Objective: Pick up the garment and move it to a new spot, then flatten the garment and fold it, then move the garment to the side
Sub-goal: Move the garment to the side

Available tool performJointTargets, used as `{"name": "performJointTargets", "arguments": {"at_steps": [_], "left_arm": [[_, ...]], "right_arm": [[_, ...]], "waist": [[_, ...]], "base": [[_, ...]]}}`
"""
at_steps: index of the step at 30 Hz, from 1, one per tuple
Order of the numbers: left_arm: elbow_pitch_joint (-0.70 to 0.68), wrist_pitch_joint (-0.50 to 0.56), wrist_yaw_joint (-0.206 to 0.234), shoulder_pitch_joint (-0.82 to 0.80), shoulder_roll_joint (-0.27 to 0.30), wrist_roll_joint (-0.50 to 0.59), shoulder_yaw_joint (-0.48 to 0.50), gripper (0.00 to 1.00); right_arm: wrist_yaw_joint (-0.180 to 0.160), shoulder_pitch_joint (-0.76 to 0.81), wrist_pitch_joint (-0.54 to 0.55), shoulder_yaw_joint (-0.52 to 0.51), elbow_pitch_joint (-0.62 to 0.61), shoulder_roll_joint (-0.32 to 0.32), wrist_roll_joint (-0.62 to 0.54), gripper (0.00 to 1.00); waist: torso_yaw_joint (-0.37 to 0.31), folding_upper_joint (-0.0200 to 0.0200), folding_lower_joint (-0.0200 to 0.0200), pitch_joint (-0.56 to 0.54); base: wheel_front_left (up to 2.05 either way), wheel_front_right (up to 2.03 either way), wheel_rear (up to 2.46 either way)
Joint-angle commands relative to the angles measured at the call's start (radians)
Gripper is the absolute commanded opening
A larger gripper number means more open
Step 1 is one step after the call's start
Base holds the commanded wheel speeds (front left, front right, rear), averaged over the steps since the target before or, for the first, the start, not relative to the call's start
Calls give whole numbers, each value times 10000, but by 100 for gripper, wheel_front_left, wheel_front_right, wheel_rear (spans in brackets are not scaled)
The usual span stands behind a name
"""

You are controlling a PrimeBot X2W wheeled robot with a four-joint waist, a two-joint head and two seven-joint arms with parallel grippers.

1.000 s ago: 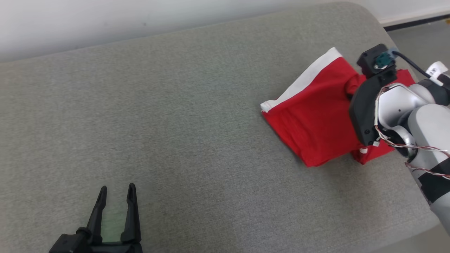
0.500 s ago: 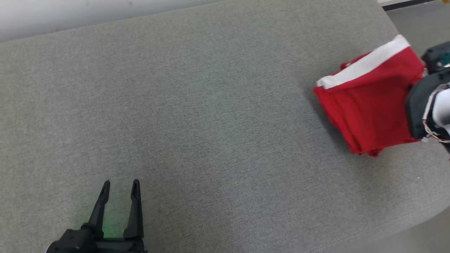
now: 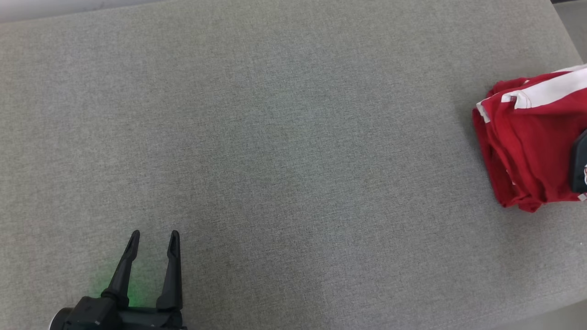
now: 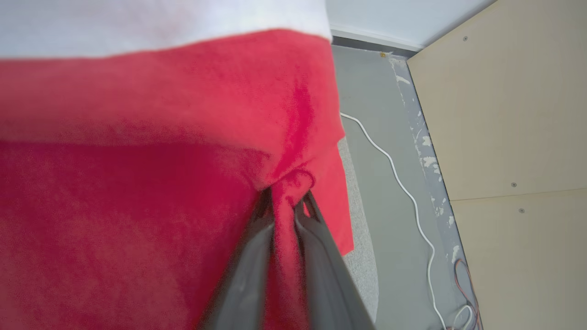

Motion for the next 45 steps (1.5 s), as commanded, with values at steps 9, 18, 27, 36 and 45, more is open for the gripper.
{"name": "performJointTargets", "arguments": {"at_steps": [9, 18, 27, 36, 45], "left_arm": [[-90, -26, 11, 207, 84, -293, -156, 100], [-230, -26, 10, 939, -66, -501, 289, 100], [-279, -26, 10, 1720, -339, -506, 951, 100], [351, -26, 179, 2408, -484, -223, 1803, 100], [875, -26, 258, 2650, -525, 275, 2279, 100]], "right_arm": [[-28, 622, -1581, -1174, -299, 1242, -573, 100], [-28, 2057, -3350, -360, -1587, 2140, 269, 100], [-28, 3747, -4405, 691, -2904, 2675, 893, 100], [-28, 5597, -5110, 1187, -3788, 3443, 1349, 100], [-28, 6512, -5973, 1177, -3789, 4057, 1355, 100]], "waist": [[-79, -1, -1, -693], [-296, -1, -1, -2104], [-85, -1, -1, -3290], [405, -1, -1, -4085], [632, -1, -1, -4293]], "base": [[0, 0, 0], [0, 0, 0], [0, 0, 0], [0, 0, 0], [0, 0, 0]]}}
